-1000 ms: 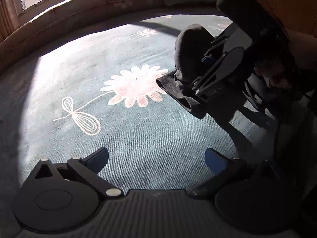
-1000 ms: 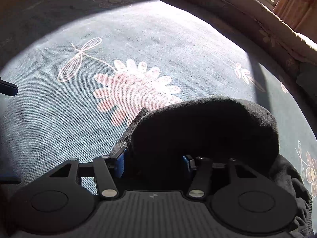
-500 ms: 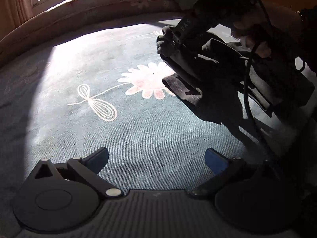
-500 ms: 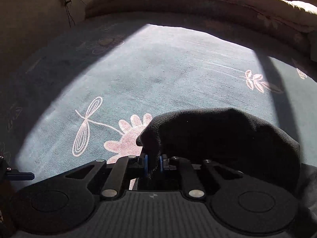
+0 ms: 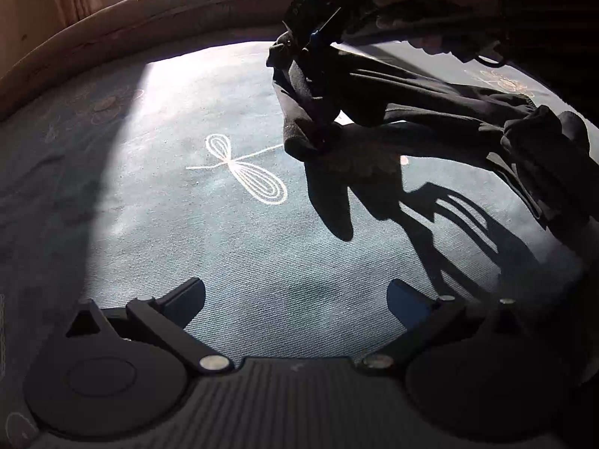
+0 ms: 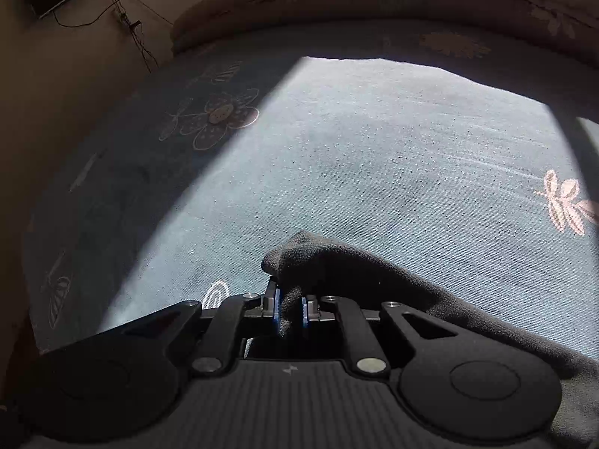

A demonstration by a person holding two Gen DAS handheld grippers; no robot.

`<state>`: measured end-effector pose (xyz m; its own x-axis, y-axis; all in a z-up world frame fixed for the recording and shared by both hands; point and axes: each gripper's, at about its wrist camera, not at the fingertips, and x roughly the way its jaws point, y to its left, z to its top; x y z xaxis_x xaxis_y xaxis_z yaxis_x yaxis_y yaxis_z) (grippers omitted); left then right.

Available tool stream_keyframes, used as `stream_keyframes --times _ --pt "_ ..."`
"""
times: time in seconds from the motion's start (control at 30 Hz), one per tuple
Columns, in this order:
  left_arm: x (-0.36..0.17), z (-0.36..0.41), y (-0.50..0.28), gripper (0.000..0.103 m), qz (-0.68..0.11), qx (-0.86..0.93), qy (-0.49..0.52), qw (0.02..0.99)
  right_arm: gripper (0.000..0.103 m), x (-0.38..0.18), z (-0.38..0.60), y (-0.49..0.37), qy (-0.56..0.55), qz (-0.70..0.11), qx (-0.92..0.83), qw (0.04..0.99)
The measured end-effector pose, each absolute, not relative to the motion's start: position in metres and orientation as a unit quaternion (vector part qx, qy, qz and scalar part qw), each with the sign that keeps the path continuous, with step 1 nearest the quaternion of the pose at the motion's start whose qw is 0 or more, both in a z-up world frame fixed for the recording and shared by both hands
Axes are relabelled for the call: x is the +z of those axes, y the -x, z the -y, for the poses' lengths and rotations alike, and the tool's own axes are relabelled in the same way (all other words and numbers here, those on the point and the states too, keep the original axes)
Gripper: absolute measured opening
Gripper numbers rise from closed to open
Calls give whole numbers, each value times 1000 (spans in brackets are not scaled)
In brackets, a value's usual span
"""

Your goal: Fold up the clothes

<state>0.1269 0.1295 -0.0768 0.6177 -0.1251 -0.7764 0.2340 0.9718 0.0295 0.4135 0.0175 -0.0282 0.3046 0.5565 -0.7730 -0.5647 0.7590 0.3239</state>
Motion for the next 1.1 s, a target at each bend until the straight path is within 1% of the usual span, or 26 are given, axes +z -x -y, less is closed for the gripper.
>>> stream_keyframes --times 0.2,0.23,0.27,0.37,0.43,0.5,0.63,0.7,0.87,0.93,0.97,1.1 --pt "-74 -142 -125 102 -429 -85 -50 898 13 -33 -48 -434 2 -465 347 814" --pt "-73 -143 -124 102 -429 -82 -50 898 14 -37 -48 -437 1 -472 341 813" --pt "-74 -145 -124 102 -429 -80 -49 898 18 -41 -49 -441 -1 -479 335 811" --pt "-75 -152 -124 102 -425 -81 -40 901 21 -50 -45 -444 -4 -492 329 806" --pt "-78 -154 -123 102 -425 -91 -26 900 25 -47 -36 -433 2 -489 342 802" --pt "-85 -157 -127 103 -432 -102 -6 896 31 -38 -22 -418 9 -481 353 802" --pt "-103 -158 -138 103 -459 -118 20 880 37 -13 12 -382 40 -460 369 807" --pt "-108 -155 -141 102 -464 -111 6 879 41 -2 31 -361 54 -449 369 812" --pt "-113 -149 -135 102 -452 -128 -46 882 44 15 81 -311 63 -426 364 826" --pt "-115 -149 -130 102 -442 -136 -63 884 48 17 100 -293 55 -419 361 831" --pt "-114 -149 -130 103 -441 -137 -67 885 50 17 109 -285 50 -416 360 834" --pt "-108 -148 -138 102 -467 -87 -49 879 52 12 138 -253 38 -408 353 841"
